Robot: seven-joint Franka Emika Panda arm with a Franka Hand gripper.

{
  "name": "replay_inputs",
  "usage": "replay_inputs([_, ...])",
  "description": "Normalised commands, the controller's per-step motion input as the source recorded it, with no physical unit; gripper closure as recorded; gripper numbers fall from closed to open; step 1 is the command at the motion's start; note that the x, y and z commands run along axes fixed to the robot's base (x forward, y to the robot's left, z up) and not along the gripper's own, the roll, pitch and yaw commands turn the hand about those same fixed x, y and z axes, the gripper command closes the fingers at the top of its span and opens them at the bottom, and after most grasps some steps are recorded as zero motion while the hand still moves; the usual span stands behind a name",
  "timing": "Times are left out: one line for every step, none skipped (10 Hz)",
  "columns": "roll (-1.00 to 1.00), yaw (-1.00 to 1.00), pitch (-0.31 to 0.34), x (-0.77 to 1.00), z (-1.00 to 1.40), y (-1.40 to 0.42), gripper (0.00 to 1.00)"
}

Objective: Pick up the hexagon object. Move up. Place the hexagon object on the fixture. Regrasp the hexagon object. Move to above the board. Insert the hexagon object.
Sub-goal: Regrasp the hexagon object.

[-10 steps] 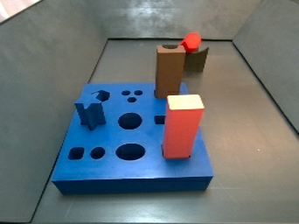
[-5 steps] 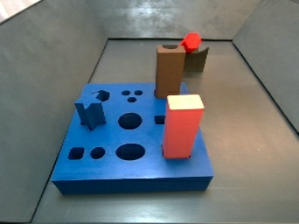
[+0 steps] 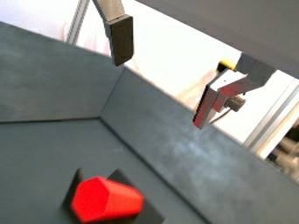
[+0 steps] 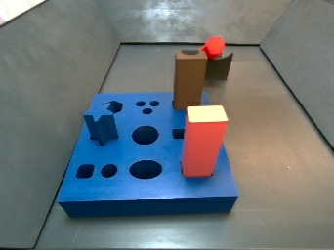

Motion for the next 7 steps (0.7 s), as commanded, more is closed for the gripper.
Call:
replay_inputs([0.82,0.22,0.195,0.11,-0.01,-0.05,0.0])
replay_inputs([0.64,0.23,0.169,0.12,-0.01,-0.05,0.0])
replay_inputs([0.4,0.24,0.126,0.14,-0.01,-0.05,0.0])
replay_inputs([0.31,0.25,0.103,0.14,0.0,-0.04,0.0])
replay_inputs([0.21,0.24,0.043,0.13,-0.01,-0.04,0.0])
replay_inputs([0.19,0.23,0.022,0.12,-0.01,-0.05,0.0])
replay_inputs([0.18,0.2,0.003,0.11,-0.01,-0.05,0.0])
